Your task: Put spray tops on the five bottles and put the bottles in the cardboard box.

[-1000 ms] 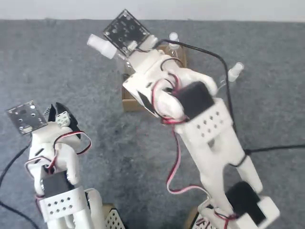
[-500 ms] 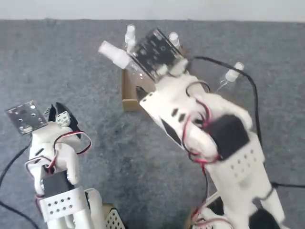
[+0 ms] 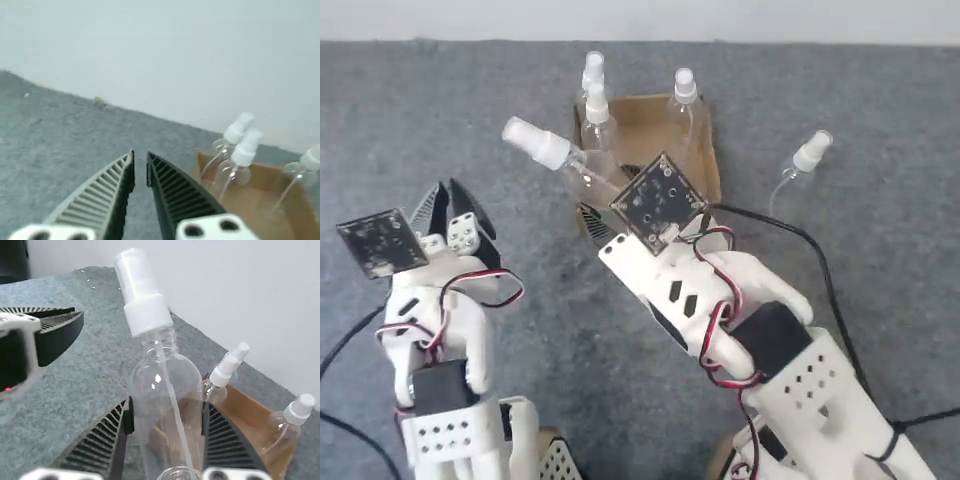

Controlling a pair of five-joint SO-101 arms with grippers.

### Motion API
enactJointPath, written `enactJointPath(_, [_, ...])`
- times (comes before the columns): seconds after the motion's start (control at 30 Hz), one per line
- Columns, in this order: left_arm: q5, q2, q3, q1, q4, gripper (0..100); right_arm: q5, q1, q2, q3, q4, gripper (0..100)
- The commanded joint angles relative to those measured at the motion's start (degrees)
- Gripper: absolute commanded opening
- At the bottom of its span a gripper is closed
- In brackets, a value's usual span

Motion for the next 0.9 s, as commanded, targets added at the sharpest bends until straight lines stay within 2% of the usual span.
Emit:
enactJointPath(0.0, [0.2, -0.9, -7.5, 3.6, -1.9, 4, -3.7, -0.6, -2.7, 1.6, -6.4, 11.1])
enactJointPath(0.13, [0.0, -0.9, -11.6, 7.6, -1.9, 4, -3.9, -0.7, -2.7, 4.4, -9.7, 11.1])
enactJointPath(0.33, [-0.4, -0.7, -14.4, 13.9, -2.1, 4, -3.8, -4.8, -2.7, 4.9, -9.2, 11.1])
enactJointPath(0.5, [-6.4, -0.9, -14.6, 18.6, -1.9, 4, -3.7, -4.9, -2.6, 5.7, -9.5, 11.1])
enactJointPath(0.63, [-7.3, -0.9, -16.0, 18.9, -1.1, 4, -3.7, -4.8, -2.6, 5.7, -9.5, 11.1])
enactJointPath(0.8, [-7.4, -0.9, -23.5, 18.5, 5.8, 4, -3.8, -2.9, -2.8, 5.7, -9.8, 11.1])
enactJointPath(0.87, [-7.0, -0.9, -26.0, 16.4, 8.4, 4, -3.8, -2.5, -3.1, 5.7, -9.8, 11.1])
